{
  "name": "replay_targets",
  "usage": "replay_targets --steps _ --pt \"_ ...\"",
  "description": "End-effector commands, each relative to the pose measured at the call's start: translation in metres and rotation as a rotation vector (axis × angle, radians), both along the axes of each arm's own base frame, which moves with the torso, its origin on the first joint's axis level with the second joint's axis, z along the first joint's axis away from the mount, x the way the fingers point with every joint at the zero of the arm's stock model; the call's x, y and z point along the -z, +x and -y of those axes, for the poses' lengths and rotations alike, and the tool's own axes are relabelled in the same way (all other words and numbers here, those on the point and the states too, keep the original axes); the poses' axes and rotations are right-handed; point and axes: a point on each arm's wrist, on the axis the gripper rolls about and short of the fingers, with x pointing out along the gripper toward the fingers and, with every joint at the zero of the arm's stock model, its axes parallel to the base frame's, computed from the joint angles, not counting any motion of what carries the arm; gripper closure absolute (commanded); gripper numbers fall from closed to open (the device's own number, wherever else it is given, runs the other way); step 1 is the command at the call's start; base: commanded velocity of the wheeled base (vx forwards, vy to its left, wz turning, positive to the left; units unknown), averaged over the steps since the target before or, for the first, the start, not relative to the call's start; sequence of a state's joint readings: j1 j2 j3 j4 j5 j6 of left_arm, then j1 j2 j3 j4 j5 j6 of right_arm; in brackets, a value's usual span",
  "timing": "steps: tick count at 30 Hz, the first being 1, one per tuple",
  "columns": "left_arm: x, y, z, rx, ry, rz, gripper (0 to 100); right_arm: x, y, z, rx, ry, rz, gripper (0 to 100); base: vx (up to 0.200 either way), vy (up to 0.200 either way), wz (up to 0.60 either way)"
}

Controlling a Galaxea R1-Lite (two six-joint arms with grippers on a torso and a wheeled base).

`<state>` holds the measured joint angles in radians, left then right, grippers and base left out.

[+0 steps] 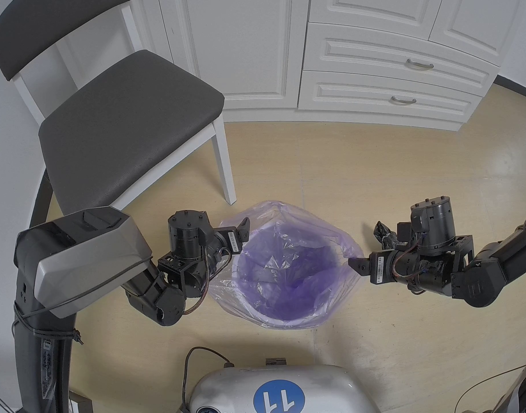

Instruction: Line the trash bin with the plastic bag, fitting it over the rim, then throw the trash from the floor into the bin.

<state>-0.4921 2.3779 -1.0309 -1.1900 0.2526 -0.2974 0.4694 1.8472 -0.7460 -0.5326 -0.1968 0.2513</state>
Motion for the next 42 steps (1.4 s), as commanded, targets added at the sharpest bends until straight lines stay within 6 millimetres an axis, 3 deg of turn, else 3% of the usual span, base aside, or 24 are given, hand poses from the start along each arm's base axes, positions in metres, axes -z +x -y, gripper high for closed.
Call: replay_targets --steps 1,9,14,17,21,23,24,29,36,42 --pt "-0.001 0.0 0.0 0.0 -0.001 0.002 0 0.011 0.007 -0.009 -0.003 0.016 -0.03 0 0.0 0.0 0.0" --pt "0.001 0.0 0.0 0.0 0.001 -0.002 0 0.038 0.012 -0.016 -0.003 -0.039 -0.093 0 0.0 0.0 0.0" --pt "0.0 0.0 0.0 0.0 0.001 -0.002 0 0.03 0.012 -0.02 -0.054 0.059 -0.074 0 0.0 0.0 0.0" --pt "0.0 0.0 0.0 0.0 0.001 -0.002 0 0.037 0.018 -0.028 -0.046 0.08 -0.054 0 0.0 0.0 0.0" --pt "0.004 0.001 -0.001 -0.002 0.005 -0.007 0 0.043 0.041 -0.032 0.098 0.07 0.056 0 0.0 0.0 0.0" --pt "0.004 0.001 -0.001 -0.002 0.005 -0.007 0 0.043 0.041 -0.032 0.098 0.07 0.056 0 0.0 0.0 0.0" --pt "0.007 0.002 0.0 -0.002 0.008 -0.013 0 0.044 0.057 -0.028 0.151 0.077 0.086 0 0.0 0.0 0.0" --pt "0.013 0.008 -0.001 -0.009 0.01 -0.017 0 0.049 0.081 -0.025 0.226 0.145 0.093 0 0.0 0.0 0.0" --pt "0.023 0.031 -0.007 -0.045 0.001 -0.005 0 0.055 0.11 -0.014 0.316 0.219 0.117 0 0.0 0.0 0.0" --pt "0.024 0.06 -0.006 -0.072 -0.01 0.004 0 0.063 0.123 -0.006 0.357 0.239 0.117 0 0.0 0.0 0.0"
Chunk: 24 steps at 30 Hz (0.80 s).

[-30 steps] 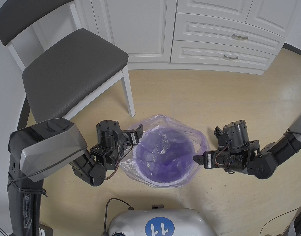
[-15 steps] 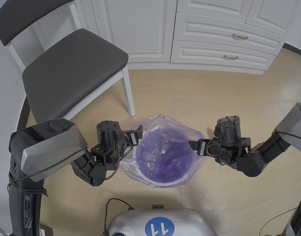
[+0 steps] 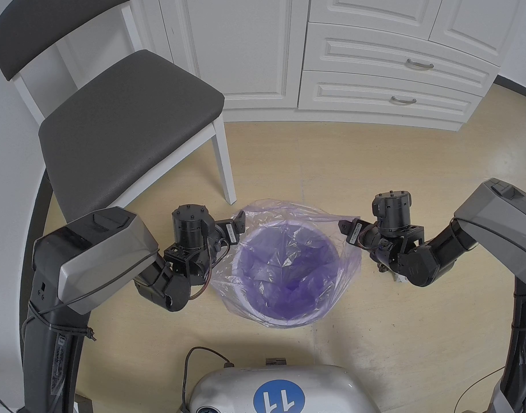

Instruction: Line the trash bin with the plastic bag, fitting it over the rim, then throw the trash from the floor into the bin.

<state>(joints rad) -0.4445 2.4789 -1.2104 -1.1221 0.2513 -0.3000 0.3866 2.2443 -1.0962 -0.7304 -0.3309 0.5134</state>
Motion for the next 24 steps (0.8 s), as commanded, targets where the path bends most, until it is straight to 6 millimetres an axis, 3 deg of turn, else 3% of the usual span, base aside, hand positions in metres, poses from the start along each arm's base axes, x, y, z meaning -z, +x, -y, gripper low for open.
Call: replay_targets --steps 1,9,18,24 --pt "0.013 0.032 0.0 -0.03 -0.001 -0.016 0 0.021 0.018 0.007 0.042 0.017 -0.02 0 0.0 0.0 0.0" --pt "0.022 0.058 -0.008 -0.066 0.009 -0.043 0 0.031 0.029 0.015 0.07 0.02 -0.041 0 0.0 0.0 0.0" --pt "0.028 0.06 -0.019 -0.09 0.044 -0.117 0 0.039 0.024 0.021 0.07 -0.022 -0.146 0 0.0 0.0 0.0" --pt "0.006 0.044 -0.026 -0.086 0.052 -0.127 0 0.01 0.001 0.029 0.02 -0.059 -0.148 0 0.0 0.0 0.0"
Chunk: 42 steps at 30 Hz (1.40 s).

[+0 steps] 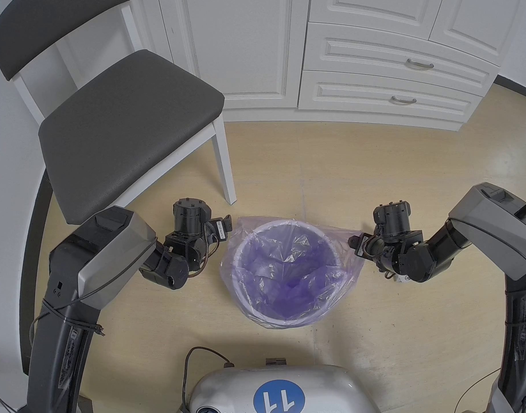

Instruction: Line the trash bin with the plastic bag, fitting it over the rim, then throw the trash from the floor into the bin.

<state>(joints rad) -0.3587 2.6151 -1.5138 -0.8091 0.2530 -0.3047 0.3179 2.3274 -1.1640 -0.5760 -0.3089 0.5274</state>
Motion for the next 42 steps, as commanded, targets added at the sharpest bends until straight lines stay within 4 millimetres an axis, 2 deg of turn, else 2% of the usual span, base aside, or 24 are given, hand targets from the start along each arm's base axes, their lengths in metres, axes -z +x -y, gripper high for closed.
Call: replay_targets --steps 1,4,5,6,11,18,19,24,28,31,37,42 --pt "-0.023 -0.012 -0.004 0.004 -0.002 0.011 0 -0.025 -0.019 0.005 -0.045 -0.03 0.013 0 0.0 0.0 0.0" --pt "-0.038 -0.023 -0.004 0.015 0.002 0.014 0 -0.034 -0.046 0.009 -0.118 -0.135 -0.052 0 0.0 0.0 0.0" --pt "-0.038 -0.023 -0.004 0.015 0.002 0.014 0 -0.034 -0.046 0.009 -0.118 -0.135 -0.052 0 0.0 0.0 0.0" --pt "-0.045 -0.029 -0.003 0.02 0.003 0.017 0 -0.038 -0.061 0.01 -0.161 -0.187 -0.107 0 0.0 0.0 0.0" --pt "-0.055 -0.045 -0.004 0.028 0.008 0.008 0 -0.024 -0.09 0.009 -0.301 -0.27 -0.228 0 0.0 0.0 0.0" --pt "-0.066 -0.061 -0.005 0.038 0.007 0.01 0 -0.002 -0.114 0.002 -0.432 -0.362 -0.318 0 0.0 0.0 0.0" --pt "-0.069 -0.066 -0.005 0.044 0.004 0.016 0 0.006 -0.119 -0.007 -0.467 -0.374 -0.342 0 0.0 0.0 0.0" --pt "-0.074 -0.084 0.005 0.081 0.006 0.011 0 0.026 -0.128 -0.028 -0.531 -0.401 -0.382 0 0.0 0.0 0.0" --pt "-0.075 -0.094 0.01 0.103 0.005 0.013 0 0.031 -0.132 -0.039 -0.56 -0.4 -0.367 0 0.0 0.0 0.0" --pt "-0.074 -0.104 0.015 0.123 0.003 0.018 0 0.034 -0.143 -0.06 -0.586 -0.37 -0.345 0 0.0 0.0 0.0" --pt "-0.068 -0.119 0.014 0.137 0.011 0.0 0 0.04 -0.158 -0.086 -0.613 -0.338 -0.319 0 0.0 0.0 0.0" --pt "-0.064 -0.131 0.011 0.146 0.023 -0.022 0 0.051 -0.16 -0.102 -0.593 -0.317 -0.279 0 0.0 0.0 0.0"
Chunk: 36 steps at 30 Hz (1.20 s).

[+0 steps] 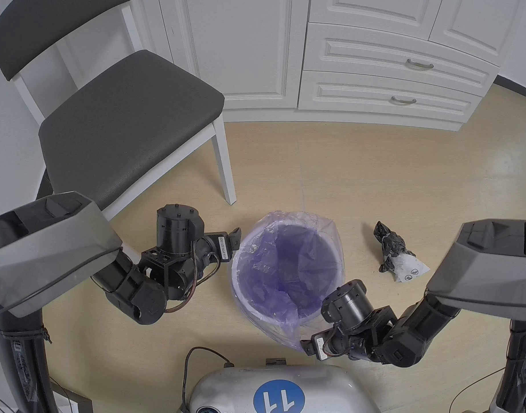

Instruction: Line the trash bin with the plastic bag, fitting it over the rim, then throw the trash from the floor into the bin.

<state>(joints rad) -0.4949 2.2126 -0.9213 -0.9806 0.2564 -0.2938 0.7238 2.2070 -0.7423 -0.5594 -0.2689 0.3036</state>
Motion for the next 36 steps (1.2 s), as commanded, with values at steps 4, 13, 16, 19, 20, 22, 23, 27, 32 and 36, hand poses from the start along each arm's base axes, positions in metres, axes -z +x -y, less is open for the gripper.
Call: replay_targets --steps 4,13,16,19,20,22,23,27,32,36 --pt "0.002 -0.025 -0.005 0.027 0.033 -0.023 0 0.03 -0.002 -0.034 0.022 0.059 0.046 0 0.0 0.0 0.0" --pt "0.01 -0.029 -0.007 0.031 0.037 -0.015 0 0.031 0.023 -0.047 0.147 0.129 0.141 0 0.0 0.0 0.0" --pt "0.01 -0.027 -0.005 0.032 0.036 -0.012 0 0.027 0.028 -0.045 0.169 0.149 0.151 0 0.0 0.0 0.0" --pt "0.008 -0.025 -0.004 0.034 0.031 -0.003 0 0.019 0.041 -0.041 0.208 0.172 0.185 0 0.0 0.0 0.0" --pt "0.008 -0.025 -0.004 0.034 0.031 -0.003 0 0.016 0.043 -0.04 0.223 0.177 0.195 0 0.0 0.0 0.0" --pt "0.008 -0.024 -0.003 0.035 0.032 0.001 0 0.011 0.049 -0.037 0.247 0.188 0.215 0 0.0 0.0 0.0" --pt "0.008 -0.024 -0.003 0.035 0.032 0.001 0 0.01 0.05 -0.036 0.251 0.192 0.217 0 0.0 0.0 0.0" --pt "0.011 -0.023 -0.003 0.035 0.037 -0.006 0 0.006 0.055 -0.034 0.265 0.201 0.228 0 0.0 0.0 0.0" --pt "0.02 -0.019 0.0 0.035 0.044 -0.019 0 0.005 0.054 -0.032 0.265 0.197 0.227 0 0.0 0.0 0.0" --pt "0.03 -0.011 0.002 0.031 0.051 -0.028 0 -0.002 0.048 -0.03 0.251 0.189 0.233 0 0.0 0.0 0.0"
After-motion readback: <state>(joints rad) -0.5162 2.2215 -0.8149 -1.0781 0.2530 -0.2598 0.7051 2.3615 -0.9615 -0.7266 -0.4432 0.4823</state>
